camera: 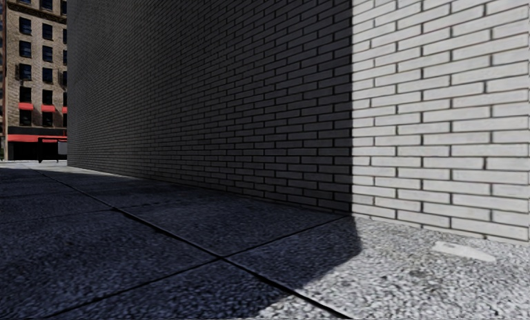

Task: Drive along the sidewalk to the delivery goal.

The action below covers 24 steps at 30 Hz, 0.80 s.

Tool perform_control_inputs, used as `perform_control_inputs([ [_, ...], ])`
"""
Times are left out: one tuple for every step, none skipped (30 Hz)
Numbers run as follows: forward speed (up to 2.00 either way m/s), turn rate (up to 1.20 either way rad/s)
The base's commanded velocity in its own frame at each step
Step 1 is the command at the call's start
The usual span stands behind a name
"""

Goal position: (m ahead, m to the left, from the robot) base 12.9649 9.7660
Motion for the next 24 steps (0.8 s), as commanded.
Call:
perform_control_inputs([
  [1.92, 0.42],
  [1.92, 0.42],
  [1.92, 0.42],
  [1.92, 0.42],
  [1.92, 0.42],
  [1.92, 0.42],
  [1.92, 0.42],
  [1.92, 0.42],
  [1.92, 0.42],
  [1.92, 0.42],
  [1.92, 0.42],
  [1.92, 0.42],
  [1.92, 0.42],
  [1.92, 0.42],
  [1.92, 0.42],
  [1.92, 0.42],
  [1.92, 0.42],
  [1.92, 0.42],
  [1.92, 0.42],
  [1.92, 0.42],
  [1.92, 0.42],
  [1.92, 0.42],
  [1.92, 0.42],
  [1.92, 0.42],
])
